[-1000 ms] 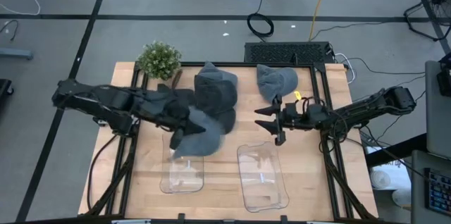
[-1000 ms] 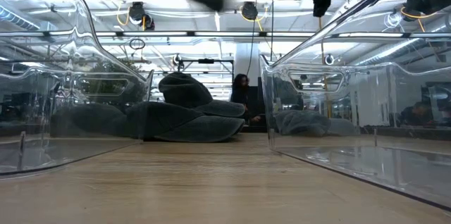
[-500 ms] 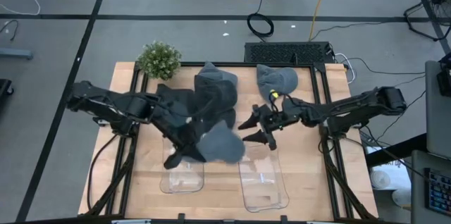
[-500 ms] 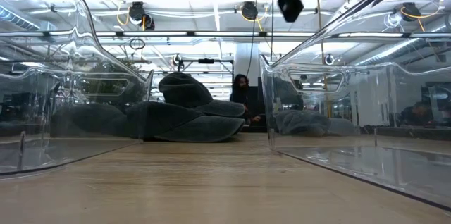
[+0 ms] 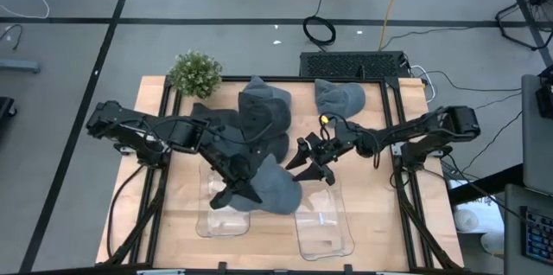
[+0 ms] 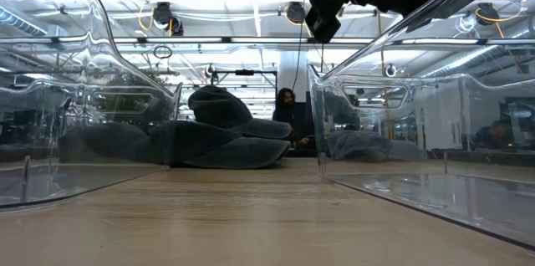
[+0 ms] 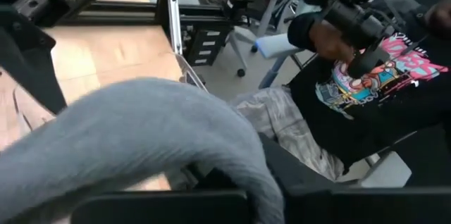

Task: Pick & Place hat
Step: Put the bottom right gray cap into the left transparent bin

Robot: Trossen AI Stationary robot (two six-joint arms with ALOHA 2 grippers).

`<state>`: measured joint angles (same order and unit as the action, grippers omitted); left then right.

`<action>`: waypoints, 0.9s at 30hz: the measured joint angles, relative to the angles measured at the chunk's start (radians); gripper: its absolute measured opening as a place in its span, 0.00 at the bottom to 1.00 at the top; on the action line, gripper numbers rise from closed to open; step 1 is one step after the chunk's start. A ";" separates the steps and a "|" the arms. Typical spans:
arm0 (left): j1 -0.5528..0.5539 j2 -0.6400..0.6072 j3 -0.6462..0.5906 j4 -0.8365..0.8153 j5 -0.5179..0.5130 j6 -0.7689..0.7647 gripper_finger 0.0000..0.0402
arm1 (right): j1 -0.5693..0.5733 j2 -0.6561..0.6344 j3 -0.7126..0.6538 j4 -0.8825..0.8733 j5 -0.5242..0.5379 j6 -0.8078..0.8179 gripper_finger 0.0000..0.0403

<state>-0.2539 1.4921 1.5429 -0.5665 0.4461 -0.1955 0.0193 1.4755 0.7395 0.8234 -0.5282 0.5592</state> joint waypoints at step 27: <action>0.015 0.000 0.000 0.107 0.058 0.057 0.01 | 0.094 0.057 0.070 0.052 0.031 -0.032 0.56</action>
<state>-0.2386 1.4926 1.5429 -0.4597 0.5044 -0.1387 0.1137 1.5325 0.8090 0.8750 -0.4972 0.5268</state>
